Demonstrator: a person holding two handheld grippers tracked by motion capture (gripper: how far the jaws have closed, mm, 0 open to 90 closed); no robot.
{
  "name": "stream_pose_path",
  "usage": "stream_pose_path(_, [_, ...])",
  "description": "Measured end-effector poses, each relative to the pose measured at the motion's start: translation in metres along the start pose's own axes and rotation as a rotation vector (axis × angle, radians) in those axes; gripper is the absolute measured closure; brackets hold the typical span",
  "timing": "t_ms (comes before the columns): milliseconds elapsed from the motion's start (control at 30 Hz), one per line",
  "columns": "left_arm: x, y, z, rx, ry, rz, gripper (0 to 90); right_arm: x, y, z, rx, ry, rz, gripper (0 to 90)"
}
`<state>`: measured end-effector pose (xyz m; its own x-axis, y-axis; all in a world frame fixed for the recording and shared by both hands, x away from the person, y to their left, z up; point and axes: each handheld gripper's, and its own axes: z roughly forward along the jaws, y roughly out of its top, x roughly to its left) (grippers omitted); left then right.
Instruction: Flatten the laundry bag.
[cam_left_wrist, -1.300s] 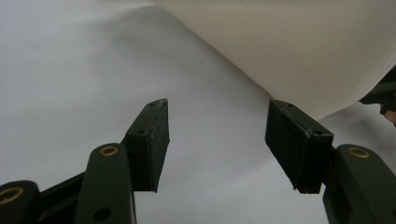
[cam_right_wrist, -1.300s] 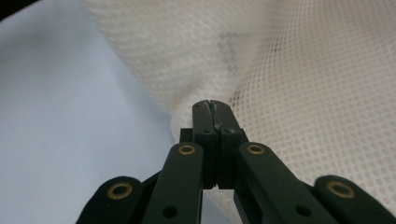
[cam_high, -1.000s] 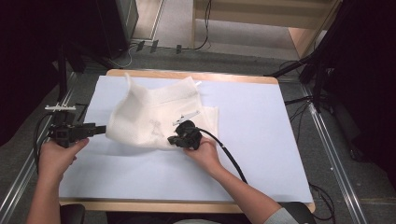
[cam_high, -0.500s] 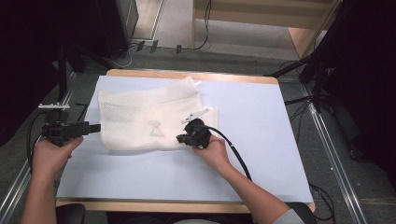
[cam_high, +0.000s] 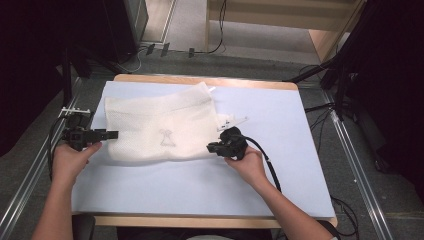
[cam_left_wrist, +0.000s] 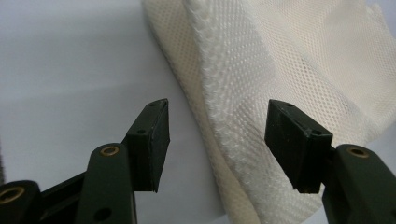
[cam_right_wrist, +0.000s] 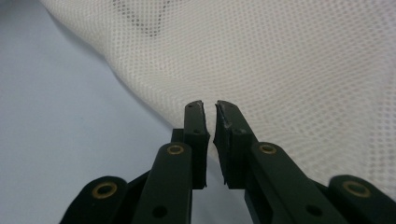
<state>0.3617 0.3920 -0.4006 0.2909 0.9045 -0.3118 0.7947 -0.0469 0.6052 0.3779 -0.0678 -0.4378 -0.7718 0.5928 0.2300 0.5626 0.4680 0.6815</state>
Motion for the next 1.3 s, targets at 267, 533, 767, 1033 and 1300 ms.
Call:
stream_pose_path(267, [-0.006, 0.003, 0.007, 0.012, -0.029, 0.027, 62.3, -0.009, -0.003, -0.004, -0.009, -0.025, 0.017, 83.1])
stream_pose_path(533, [-0.05, 0.008, 0.012, -0.045, -0.047, 0.168, 84.1, -0.014, -0.002, -0.003, -0.027, -0.043, 0.027, 71.7])
stream_pose_path(767, [-0.087, 0.007, 0.037, 0.017, -0.109, 0.264, 84.5, -0.018, -0.003, -0.005, -0.046, -0.059, 0.029, 65.1])
stream_pose_path(1033, [-0.12, 0.002, 0.061, 0.093, -0.149, 0.336, 84.6, -0.023, -0.002, -0.011, -0.086, -0.064, 0.033, 61.9])
stream_pose_path(1300, [-0.14, -0.007, 0.075, 0.137, -0.164, 0.385, 84.5, -0.027, 0.001, -0.018, -0.105, -0.09, 0.067, 60.7])
